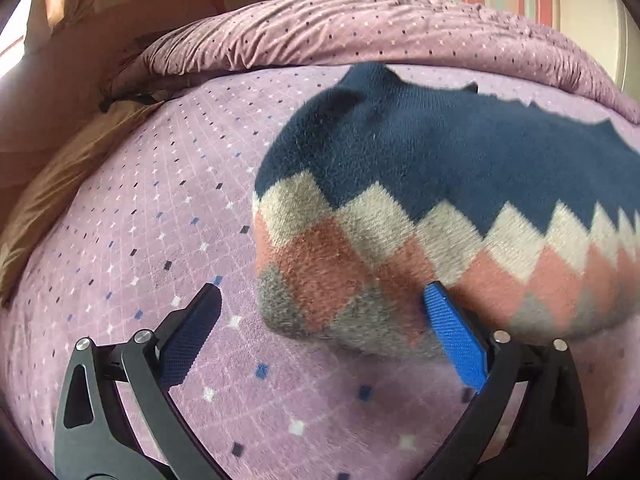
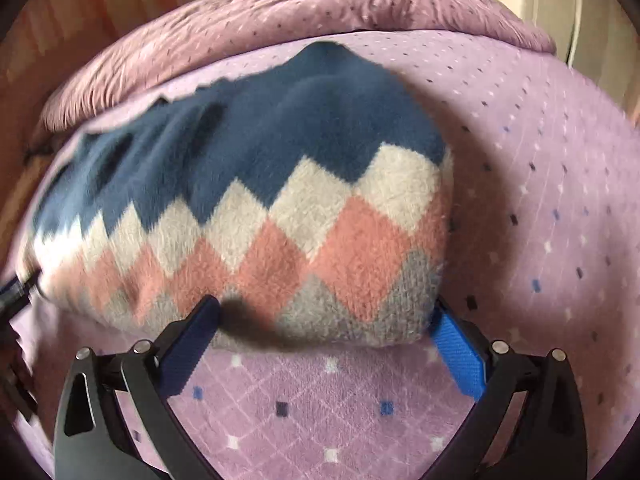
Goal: Fold small clothes
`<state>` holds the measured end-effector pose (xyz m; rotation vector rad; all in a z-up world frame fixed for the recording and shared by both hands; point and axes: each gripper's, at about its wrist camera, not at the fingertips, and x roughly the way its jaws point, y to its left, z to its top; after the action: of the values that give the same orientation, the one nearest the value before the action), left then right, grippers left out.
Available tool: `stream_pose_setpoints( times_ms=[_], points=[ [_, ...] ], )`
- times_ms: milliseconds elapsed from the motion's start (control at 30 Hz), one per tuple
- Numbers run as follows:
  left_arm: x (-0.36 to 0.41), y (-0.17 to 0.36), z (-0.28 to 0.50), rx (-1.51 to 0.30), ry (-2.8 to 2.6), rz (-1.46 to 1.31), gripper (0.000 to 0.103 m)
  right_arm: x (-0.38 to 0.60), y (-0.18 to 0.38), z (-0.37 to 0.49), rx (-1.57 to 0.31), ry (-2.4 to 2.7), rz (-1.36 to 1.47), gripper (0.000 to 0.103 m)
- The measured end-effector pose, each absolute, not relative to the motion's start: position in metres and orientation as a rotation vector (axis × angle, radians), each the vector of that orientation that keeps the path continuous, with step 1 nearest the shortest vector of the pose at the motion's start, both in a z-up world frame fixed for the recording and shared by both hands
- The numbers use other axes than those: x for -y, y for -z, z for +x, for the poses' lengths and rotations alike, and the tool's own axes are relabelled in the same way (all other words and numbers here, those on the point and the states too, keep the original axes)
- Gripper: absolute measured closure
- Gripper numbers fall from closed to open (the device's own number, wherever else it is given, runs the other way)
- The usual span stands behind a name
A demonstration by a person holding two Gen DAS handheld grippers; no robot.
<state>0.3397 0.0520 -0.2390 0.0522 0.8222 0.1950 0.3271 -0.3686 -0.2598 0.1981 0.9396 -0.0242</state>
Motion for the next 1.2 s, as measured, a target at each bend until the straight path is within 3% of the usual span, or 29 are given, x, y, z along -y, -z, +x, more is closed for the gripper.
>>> stream_pose_setpoints(
  times_ms=[400,767,1200],
  points=[
    [0.044,0.194,0.345,-0.689,-0.031,0.039,0.003,0.398,0.231,0.325,-0.870,0.077,0.156,0.002],
    [0.101,0.248,0.369,-0.832,-0.042,0.169,0.003,0.412,0.240,0.331,-0.919,0.031,0.223,0.002],
    [0.099,0.253,0.363,-0.811,-0.035,0.161,0.003,0.406,0.269,0.352,-1.022,-0.056,0.356,0.002]
  ],
)
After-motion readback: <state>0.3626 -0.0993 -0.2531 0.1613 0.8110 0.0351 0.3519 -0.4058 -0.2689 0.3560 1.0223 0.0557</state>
